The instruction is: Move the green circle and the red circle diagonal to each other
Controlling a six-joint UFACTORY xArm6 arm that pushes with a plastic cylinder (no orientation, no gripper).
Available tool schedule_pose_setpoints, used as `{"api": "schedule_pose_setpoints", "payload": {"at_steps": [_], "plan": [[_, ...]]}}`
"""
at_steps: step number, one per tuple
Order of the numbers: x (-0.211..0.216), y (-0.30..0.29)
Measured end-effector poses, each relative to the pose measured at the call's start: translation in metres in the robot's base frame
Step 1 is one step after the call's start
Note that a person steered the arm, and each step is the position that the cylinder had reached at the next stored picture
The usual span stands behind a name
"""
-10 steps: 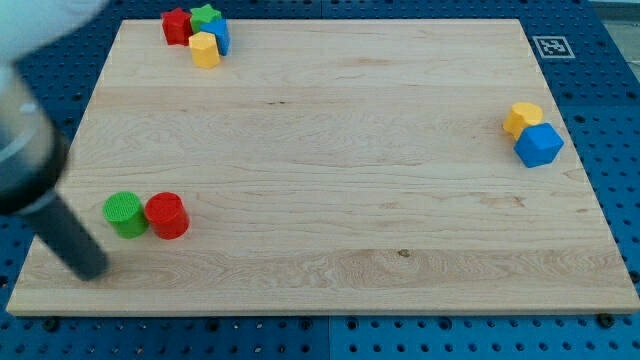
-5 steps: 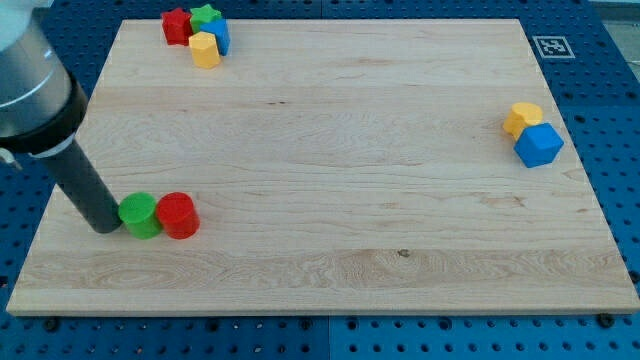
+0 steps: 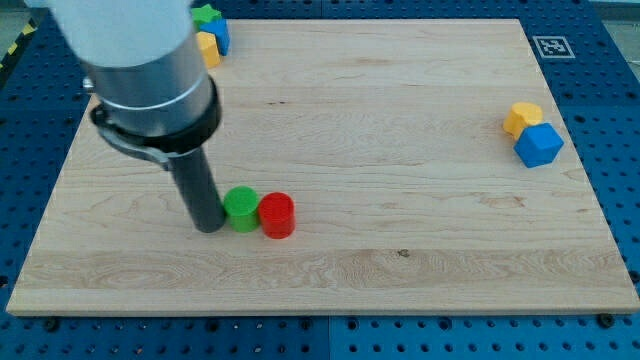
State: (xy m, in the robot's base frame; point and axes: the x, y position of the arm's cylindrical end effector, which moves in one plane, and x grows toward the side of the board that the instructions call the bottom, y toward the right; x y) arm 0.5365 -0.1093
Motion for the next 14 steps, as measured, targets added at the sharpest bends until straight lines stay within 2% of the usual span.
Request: {"api": "schedule_pose_setpoints", "payload": {"at_steps": [4, 6, 9, 14], "plan": [[0.002, 0.163], [0.057, 0.185], [0.057, 0.303], [0.062, 0.296]]}}
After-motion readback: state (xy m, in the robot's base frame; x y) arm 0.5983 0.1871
